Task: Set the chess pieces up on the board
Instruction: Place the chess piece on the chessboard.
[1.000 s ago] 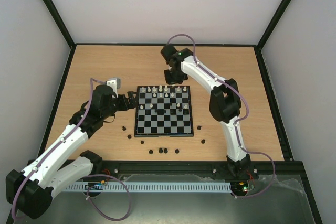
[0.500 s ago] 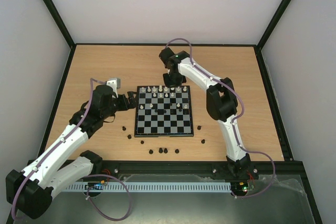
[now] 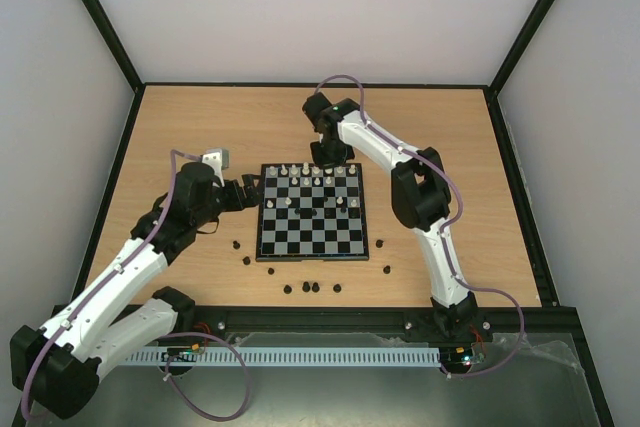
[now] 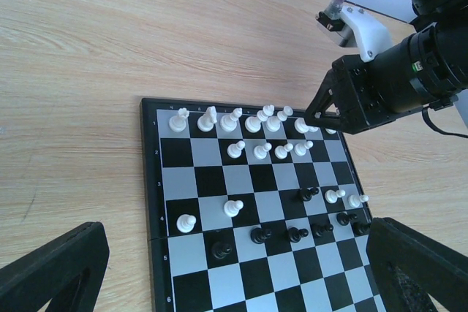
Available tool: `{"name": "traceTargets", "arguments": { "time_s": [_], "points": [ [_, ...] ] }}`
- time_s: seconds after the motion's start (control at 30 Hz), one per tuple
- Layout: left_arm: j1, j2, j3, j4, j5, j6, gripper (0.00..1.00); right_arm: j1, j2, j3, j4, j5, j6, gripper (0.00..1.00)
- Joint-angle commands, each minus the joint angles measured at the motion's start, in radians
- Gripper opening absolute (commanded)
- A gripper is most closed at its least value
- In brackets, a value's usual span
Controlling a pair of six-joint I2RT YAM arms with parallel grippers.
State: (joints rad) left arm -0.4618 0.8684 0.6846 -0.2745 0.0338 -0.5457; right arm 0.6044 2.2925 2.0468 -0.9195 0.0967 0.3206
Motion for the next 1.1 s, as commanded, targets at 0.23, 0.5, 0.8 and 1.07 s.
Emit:
{"name": "traceTargets", "arguments": {
  "time_s": [0.23,0.5,0.8,1.07],
  "points": [
    [-0.005,-0.013,-0.014,0.006,-0.005,0.000,0.99,0.006,0.037,0.023,-0.044,-0.004,-0.012,0.11],
    [-0.005,-0.012,-0.014,0.006,-0.005,-0.001,0.99,0.006,0.038,0.024,-0.026,-0.001,-0.014,0.12],
    [-0.005,-0.012,-0.015,0.008,-0.005,-0.001,0.99,0.006,0.054,0.035,-0.022,0.005,-0.012,0.14],
    [-0.005,-0.009,-0.014,0.009,-0.002,-0.001,1.00,0.005,0.056,0.048,-0.018,0.021,-0.008,0.16]
  ]
}}
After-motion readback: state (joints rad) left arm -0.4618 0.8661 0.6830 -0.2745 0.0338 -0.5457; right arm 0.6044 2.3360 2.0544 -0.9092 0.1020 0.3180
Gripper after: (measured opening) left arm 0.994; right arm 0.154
